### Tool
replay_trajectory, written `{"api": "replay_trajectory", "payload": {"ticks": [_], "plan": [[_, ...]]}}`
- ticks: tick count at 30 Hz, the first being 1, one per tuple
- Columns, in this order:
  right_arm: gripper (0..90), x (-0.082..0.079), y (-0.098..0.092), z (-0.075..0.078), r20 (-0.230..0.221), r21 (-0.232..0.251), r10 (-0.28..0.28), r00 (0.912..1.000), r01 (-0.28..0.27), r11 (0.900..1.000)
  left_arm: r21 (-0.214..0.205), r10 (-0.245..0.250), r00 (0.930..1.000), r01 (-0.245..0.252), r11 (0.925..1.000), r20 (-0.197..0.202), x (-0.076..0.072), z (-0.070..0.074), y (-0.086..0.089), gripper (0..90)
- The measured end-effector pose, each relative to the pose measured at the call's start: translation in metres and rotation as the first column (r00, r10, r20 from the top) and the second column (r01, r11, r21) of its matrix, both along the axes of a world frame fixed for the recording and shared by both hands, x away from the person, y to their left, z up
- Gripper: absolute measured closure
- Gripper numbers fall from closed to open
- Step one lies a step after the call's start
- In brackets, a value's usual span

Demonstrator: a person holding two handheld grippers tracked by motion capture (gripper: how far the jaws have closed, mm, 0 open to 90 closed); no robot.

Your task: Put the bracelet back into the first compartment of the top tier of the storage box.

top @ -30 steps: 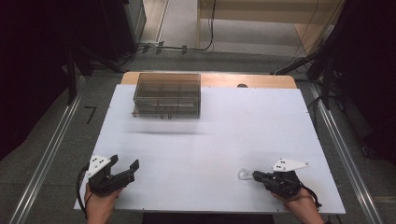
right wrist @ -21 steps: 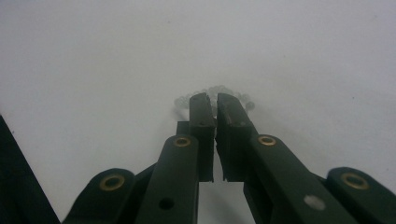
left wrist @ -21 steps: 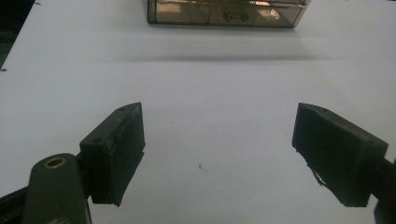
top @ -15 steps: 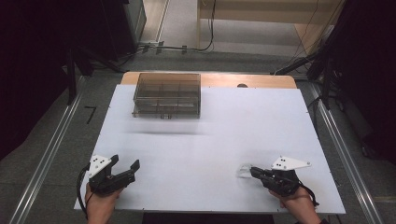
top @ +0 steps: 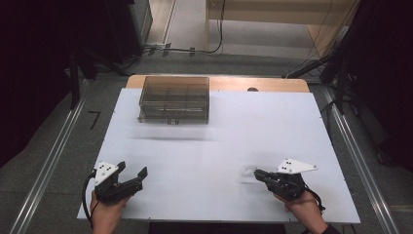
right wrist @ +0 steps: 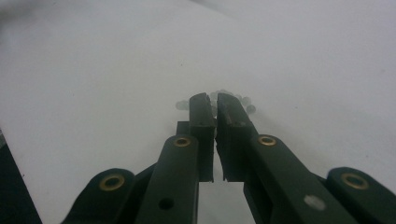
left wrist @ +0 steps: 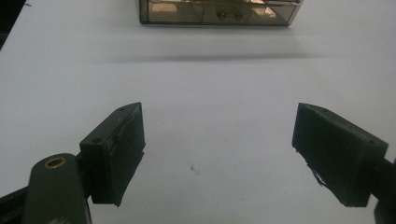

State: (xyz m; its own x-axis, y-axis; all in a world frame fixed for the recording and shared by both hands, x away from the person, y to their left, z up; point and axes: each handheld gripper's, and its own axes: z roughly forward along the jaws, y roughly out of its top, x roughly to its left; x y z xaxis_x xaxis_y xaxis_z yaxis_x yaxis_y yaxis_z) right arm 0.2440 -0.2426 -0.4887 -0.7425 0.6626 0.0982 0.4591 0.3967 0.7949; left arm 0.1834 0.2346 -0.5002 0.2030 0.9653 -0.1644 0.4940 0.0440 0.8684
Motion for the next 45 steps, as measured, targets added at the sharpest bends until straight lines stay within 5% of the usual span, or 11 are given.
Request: {"api": "replay_trajectory", "payload": {"ticks": [45], "plan": [[83.2, 0.031, 0.069, 0.014, 0.041, 0.020, 0.097, 0.9944, -0.098, 0.9950, 0.071, -0.073, 0.9973, 0.073, 0.9949, 0.000, 0.023, 0.000, -0.033, 17.0]]}}
